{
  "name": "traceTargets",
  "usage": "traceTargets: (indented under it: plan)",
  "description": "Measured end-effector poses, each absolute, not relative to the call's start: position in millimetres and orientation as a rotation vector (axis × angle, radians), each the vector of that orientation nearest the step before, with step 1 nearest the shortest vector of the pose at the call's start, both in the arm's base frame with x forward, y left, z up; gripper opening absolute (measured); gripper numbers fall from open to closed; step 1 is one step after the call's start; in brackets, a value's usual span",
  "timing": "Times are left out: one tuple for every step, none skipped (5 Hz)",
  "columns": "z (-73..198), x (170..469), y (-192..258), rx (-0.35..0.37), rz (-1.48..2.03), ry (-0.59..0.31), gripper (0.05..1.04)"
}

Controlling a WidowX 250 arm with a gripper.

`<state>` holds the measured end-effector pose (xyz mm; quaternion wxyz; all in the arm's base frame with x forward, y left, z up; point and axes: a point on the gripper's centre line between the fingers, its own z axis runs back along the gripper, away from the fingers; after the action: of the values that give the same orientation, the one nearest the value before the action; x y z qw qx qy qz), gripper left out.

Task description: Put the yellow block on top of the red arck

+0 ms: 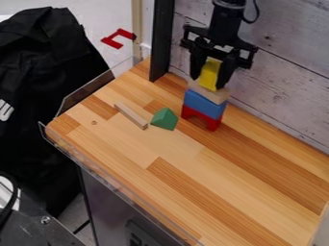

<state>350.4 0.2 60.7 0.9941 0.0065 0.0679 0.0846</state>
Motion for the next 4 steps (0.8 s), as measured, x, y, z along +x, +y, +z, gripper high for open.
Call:
traceTargets:
  plan:
    - [60.6,350.7,0.8,0.013,0.169,0.135,0.605]
    - [60.8,349.2,0.8,0.014,0.177,0.144,0.922]
    - [60.8,349.4,0.8,0.015,0.186,0.142,1.007]
    - [60.7,349.9,0.2,0.015,0.195,0.139,1.0]
